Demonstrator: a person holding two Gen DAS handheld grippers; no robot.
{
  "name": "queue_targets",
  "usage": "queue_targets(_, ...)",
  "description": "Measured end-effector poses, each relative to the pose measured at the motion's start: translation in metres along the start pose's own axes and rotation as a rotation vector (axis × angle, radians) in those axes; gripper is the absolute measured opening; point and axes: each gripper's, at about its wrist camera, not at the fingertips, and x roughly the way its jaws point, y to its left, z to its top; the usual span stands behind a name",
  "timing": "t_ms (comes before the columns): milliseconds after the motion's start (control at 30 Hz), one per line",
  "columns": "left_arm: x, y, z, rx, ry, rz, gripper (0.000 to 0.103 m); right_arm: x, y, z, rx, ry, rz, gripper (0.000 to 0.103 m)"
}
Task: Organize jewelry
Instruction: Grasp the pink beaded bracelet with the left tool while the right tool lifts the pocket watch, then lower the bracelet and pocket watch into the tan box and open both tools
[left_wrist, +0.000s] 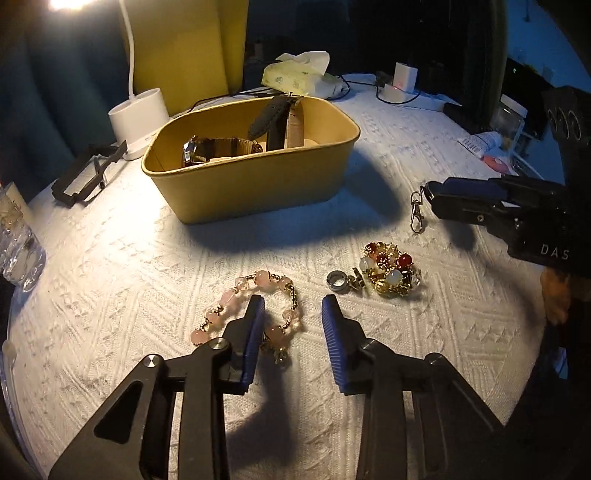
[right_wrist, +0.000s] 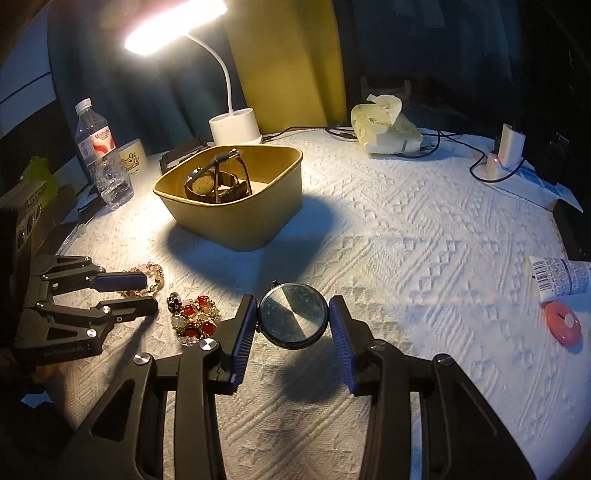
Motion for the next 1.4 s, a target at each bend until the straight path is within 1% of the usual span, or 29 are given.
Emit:
queue_targets(67,0.0,0.0,0.0,0.006,-0.004,0.007,0.021,0.001,0.0,-0.001,0.002,0.0,0.003,0.04)
queue_targets(100,-0.001,0.0,0.0,0.007,-0.005,0.006,0.014,0.001,0.0,-0.001,0.002,-0.001,0.004,0.04)
queue_targets(133,-0.001,0.0,0.0,0.006,-0.005,0.007,0.009,0.001,0.0,0.0,0.002,-0.003,0.006,0.04)
queue_targets(333,-0.004,0.002,-0.002,-0.017,-0.018,-0.006,0.009,-0.003,0.0,0.004,-0.008,-0.02,0.01,0.04)
queue_targets(667,-0.031,0.011,0.01,-0.049,-0.118,-0.015,0.009,-0.015,0.007,0.018,-0.03,-0.076,0.012,0.04)
queue_targets(967,-0.06,0.025,0.037,-0.066,-0.233,0.014,0.009,-0.017,0.01,0.038,-0.048,-0.114,0.02,0.04)
queue_targets(1200,-0.065,0.034,0.053,-0.081,-0.272,0.031,0.009,-0.016,0.011,0.054,-0.063,-0.14,0.026,0.04)
queue_targets(1400,-0.071,0.046,0.069,-0.115,-0.334,0.037,0.009,-0.01,0.011,0.068,-0.068,-0.158,0.034,0.04)
